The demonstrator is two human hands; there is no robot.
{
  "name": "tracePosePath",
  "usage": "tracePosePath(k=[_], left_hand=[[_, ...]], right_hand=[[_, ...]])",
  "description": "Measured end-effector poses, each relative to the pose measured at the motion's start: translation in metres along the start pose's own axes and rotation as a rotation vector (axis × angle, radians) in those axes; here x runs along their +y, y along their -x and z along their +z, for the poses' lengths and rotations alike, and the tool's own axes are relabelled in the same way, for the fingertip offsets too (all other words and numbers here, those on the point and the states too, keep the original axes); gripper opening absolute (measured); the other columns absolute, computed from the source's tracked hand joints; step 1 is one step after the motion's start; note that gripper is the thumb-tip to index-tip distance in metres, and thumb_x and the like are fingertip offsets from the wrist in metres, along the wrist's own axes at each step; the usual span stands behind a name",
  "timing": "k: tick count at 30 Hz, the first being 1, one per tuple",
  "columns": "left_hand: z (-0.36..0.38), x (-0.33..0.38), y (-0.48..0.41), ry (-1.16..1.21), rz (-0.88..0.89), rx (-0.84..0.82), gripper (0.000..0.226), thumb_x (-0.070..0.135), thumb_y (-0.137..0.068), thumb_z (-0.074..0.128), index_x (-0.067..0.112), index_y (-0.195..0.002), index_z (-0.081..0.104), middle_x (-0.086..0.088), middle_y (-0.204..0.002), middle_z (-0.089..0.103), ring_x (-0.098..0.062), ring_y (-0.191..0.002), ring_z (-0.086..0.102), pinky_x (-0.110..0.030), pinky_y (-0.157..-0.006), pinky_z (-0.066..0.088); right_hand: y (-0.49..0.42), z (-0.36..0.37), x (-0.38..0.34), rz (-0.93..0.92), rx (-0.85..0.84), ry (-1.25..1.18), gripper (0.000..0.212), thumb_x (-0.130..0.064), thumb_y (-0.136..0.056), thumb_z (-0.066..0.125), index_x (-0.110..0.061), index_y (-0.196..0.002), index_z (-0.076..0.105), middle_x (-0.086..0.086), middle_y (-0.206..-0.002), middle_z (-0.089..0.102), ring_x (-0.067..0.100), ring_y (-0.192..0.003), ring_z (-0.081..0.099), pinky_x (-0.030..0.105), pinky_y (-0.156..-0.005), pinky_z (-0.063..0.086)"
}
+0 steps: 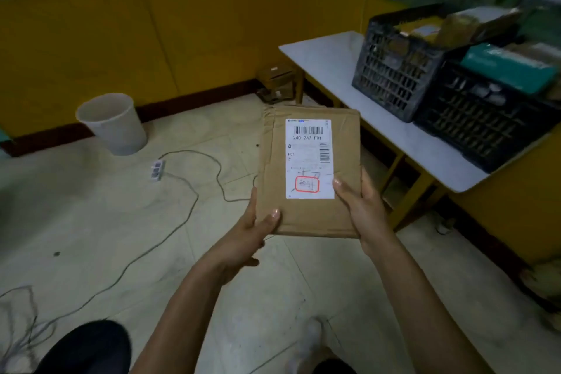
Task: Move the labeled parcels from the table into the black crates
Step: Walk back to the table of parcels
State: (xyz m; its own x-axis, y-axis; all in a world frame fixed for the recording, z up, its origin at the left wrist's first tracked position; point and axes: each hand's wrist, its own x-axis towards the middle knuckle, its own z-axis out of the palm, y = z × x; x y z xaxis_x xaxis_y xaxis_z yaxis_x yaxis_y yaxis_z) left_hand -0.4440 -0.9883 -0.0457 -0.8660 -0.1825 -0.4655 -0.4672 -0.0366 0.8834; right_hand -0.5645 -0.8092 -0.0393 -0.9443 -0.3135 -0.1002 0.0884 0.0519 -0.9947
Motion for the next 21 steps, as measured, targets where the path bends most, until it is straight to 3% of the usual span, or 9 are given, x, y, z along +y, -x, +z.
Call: tracePosePath(k=[2,3,5,6,9,13,16,19,21], left_hand=[[-0.004,0.015,-0.039,-0.008,0.062,0.054,0.089,0.069,-0.072,0.051,0.051,-0.147,0.007,0.008,-0.160,0.008,-0.021,-0.145,0.018,-0.048,-0.109,0.031],[-0.005,0.025,-0.061,0.030,0.132,0.062,0.080,0.065,-0.074,0.052,0.054,-0.145,0.014,0.015,-0.158,0.017,-0.011,-0.145,0.019,-0.041,-0.109,0.031],[-0.006,0.050,-0.107,0.102,0.254,0.061,0.066,0.058,-0.075,0.056,0.058,-0.136,0.031,0.031,-0.137,0.045,0.011,-0.126,0.041,-0.022,-0.095,0.036],[-0.006,0.064,-0.132,0.112,0.289,0.073,0.066,0.057,-0.074,0.058,0.056,-0.135,0.035,0.032,-0.130,0.051,0.014,-0.118,0.047,-0.016,-0.087,0.038],[-0.003,0.110,-0.209,0.108,0.360,0.133,0.063,0.052,-0.077,0.060,0.048,-0.137,0.041,0.027,-0.127,0.055,0.008,-0.114,0.052,-0.011,-0.080,0.041],[0.002,0.184,-0.298,0.143,0.427,0.138,0.050,0.034,-0.088,0.060,0.042,-0.136,0.046,0.017,-0.126,0.060,-0.003,-0.111,0.059,-0.024,-0.085,0.048],[0.007,0.233,-0.351,0.165,0.455,0.118,0.053,0.042,-0.085,0.060,0.043,-0.136,0.044,0.018,-0.124,0.059,-0.001,-0.107,0.059,-0.023,-0.081,0.048],[0.012,0.279,-0.398,0.124,0.510,0.096,0.067,0.054,-0.074,0.058,0.041,-0.138,0.043,0.017,-0.127,0.056,0.000,-0.108,0.056,-0.018,-0.075,0.044],[0.014,0.309,-0.433,0.115,0.561,0.056,0.061,0.051,-0.078,0.056,0.040,-0.136,0.045,0.017,-0.126,0.057,0.000,-0.109,0.056,-0.019,-0.077,0.045]], right_hand=[[-0.038,0.000,0.003,0.008,0.025,-0.009,0.047,-0.033,-0.096,0.056,-0.050,-0.137,0.040,-0.020,-0.117,0.062,0.003,-0.101,0.061,0.022,-0.066,0.050],[-0.060,0.000,0.004,0.013,0.044,-0.020,0.045,-0.031,-0.097,0.054,-0.051,-0.135,0.041,-0.020,-0.117,0.062,0.002,-0.100,0.061,0.023,-0.067,0.049],[-0.106,-0.002,0.007,0.024,0.089,-0.065,0.043,-0.027,-0.098,0.053,-0.053,-0.131,0.044,-0.021,-0.117,0.063,-0.003,-0.094,0.063,0.019,-0.065,0.050],[-0.130,-0.004,0.007,0.028,0.115,-0.092,0.042,-0.025,-0.098,0.052,-0.052,-0.130,0.044,-0.021,-0.117,0.063,-0.005,-0.091,0.064,0.017,-0.063,0.050],[-0.206,-0.015,-0.003,0.035,0.162,-0.144,0.042,-0.025,-0.097,0.054,-0.051,-0.129,0.045,-0.019,-0.117,0.064,0.002,-0.098,0.065,0.021,-0.069,0.052],[-0.301,-0.034,-0.044,-0.027,0.198,-0.132,0.048,-0.027,-0.094,0.059,-0.056,-0.126,0.038,-0.025,-0.115,0.058,0.002,-0.101,0.058,0.024,-0.071,0.049],[-0.358,-0.050,-0.071,-0.069,0.255,-0.188,0.051,-0.025,-0.092,0.061,-0.051,-0.131,0.040,-0.026,-0.115,0.058,0.005,-0.103,0.059,0.027,-0.075,0.052],[-0.405,-0.062,-0.091,-0.138,0.314,-0.187,0.048,-0.021,-0.092,0.061,-0.054,-0.123,0.045,-0.027,-0.112,0.061,0.002,-0.099,0.063,0.024,-0.073,0.054],[-0.438,-0.071,-0.103,-0.191,0.362,-0.182,0.049,-0.017,-0.092,0.060,-0.054,-0.122,0.045,-0.025,-0.115,0.061,0.002,-0.101,0.063,0.025,-0.076,0.054]])
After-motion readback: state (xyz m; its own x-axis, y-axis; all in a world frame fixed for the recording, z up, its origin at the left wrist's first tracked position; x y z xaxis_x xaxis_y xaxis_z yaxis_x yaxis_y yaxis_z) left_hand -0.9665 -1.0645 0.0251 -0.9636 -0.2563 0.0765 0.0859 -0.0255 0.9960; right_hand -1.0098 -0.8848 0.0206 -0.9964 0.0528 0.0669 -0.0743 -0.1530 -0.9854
